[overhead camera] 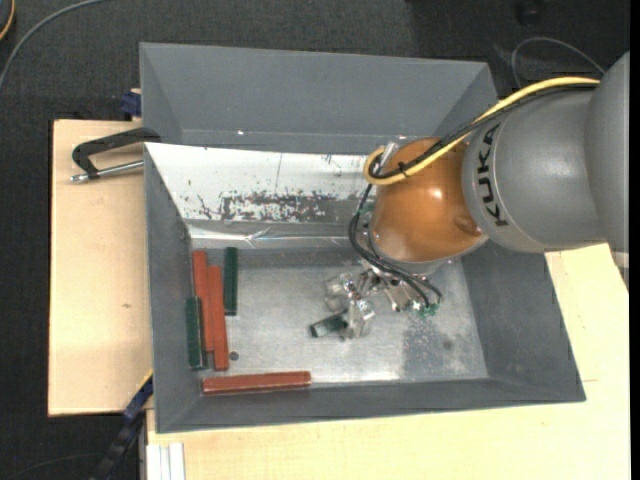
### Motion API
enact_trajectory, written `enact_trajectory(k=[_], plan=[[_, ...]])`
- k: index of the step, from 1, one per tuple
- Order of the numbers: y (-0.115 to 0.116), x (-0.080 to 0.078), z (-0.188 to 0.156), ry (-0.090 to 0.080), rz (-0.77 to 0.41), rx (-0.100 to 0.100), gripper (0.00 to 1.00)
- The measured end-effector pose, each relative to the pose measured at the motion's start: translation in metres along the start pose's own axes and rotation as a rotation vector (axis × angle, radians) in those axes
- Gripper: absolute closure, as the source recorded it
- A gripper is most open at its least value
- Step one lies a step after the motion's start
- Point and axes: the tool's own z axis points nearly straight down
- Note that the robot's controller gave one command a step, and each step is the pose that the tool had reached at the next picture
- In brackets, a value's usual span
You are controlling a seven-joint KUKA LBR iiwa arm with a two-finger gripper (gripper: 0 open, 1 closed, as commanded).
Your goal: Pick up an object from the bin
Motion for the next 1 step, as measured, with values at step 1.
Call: enact_trajectory(k=[1], plan=[[0.0221,0.0101,-0.1359,-0.013,0.022,0.003,1.0]])
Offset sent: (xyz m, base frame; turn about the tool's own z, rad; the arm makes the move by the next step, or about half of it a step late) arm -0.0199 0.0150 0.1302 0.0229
